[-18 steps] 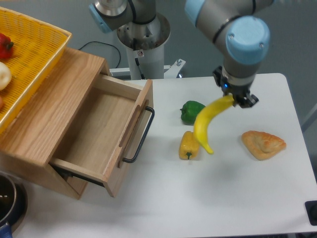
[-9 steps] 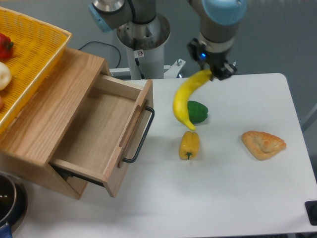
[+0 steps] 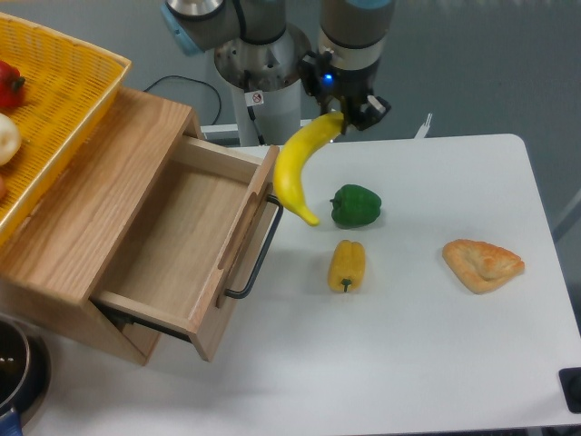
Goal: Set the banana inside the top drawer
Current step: 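Carry the banana up and over toward the open wooden drawer, then lower the banana down into the open drawer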
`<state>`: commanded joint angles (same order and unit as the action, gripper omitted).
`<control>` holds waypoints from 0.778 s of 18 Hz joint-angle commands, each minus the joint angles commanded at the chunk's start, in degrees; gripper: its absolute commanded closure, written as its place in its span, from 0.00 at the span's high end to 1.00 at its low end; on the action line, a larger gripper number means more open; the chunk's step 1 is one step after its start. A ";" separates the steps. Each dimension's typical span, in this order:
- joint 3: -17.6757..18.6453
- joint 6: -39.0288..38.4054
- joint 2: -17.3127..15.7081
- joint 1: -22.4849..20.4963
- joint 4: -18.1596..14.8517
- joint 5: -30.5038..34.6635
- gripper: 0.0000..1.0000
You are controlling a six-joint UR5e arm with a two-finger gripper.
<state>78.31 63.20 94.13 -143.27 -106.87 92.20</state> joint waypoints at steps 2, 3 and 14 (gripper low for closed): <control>0.00 -1.58 -0.09 1.94 -0.70 0.00 0.34; 0.00 -2.38 -0.17 2.82 -1.14 0.00 0.34; -0.97 -11.17 1.14 11.08 -1.41 -0.17 0.34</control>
<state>77.35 52.03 95.27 -132.19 -108.28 92.02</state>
